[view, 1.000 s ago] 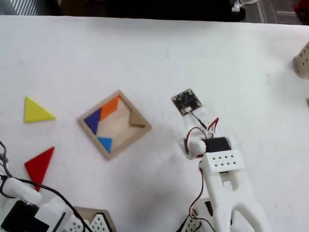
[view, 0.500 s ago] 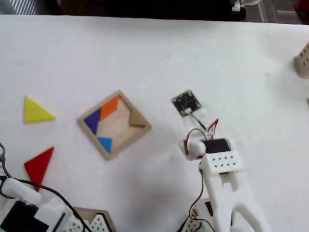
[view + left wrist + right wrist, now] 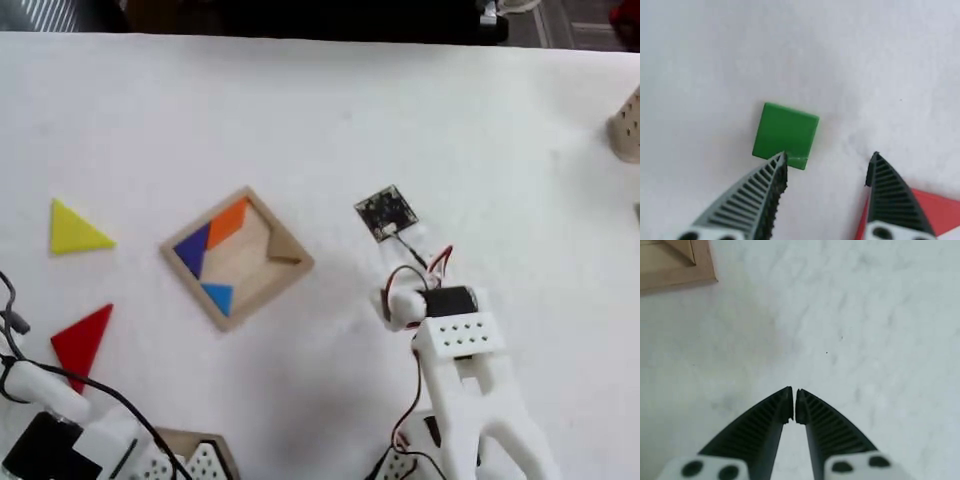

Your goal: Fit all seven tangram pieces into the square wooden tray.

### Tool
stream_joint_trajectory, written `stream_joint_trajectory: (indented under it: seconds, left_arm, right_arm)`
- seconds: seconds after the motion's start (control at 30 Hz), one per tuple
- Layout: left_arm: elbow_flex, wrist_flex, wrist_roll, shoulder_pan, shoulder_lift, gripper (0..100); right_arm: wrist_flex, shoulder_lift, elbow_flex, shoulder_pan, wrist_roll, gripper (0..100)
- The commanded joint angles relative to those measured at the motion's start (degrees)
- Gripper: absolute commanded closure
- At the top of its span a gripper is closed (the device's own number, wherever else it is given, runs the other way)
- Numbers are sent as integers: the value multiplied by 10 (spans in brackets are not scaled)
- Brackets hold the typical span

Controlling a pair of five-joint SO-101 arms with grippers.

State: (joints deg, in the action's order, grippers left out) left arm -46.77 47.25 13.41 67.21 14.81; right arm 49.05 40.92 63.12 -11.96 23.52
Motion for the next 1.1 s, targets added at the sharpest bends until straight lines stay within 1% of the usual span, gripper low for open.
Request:
stream_joint_trajectory:
  seconds: [0.0, 0.07, 0.23, 0.33, 0.47, 0.6, 0.73, 0.87, 1.0, 1.07]
  left_arm:
    - [45, 28, -4, -6, 19, 736]
    - [62, 41, 2, -6, -5, 736]
    - [157, 113, 119, -7, -119, 736]
    - [213, 120, 160, -1, -183, 740]
    - [282, 96, 159, 22, -244, 740]
    - [324, 83, 161, 38, -278, 737]
    - [328, 62, 165, 36, -301, 737]
    - [327, 59, 207, 35, -318, 739]
    - [313, 59, 221, 37, -324, 737]
    - [294, 59, 239, 37, -318, 737]
  right_arm:
    - [-11, 0, -4, 0, -4, 981]
    - [-11, 0, -4, 0, -4, 981]
    - [-11, 0, -4, 0, -4, 981]
    - [-11, 0, -4, 0, -4, 981]
    - [-11, 0, -4, 0, -4, 981]
    - [-11, 0, -4, 0, -4, 981]
    - [-11, 0, -4, 0, -4, 981]
    - [-11, 0, -4, 0, -4, 981]
    - [-11, 0, -4, 0, -4, 981]
    - [-11, 0, -4, 0, -4, 981]
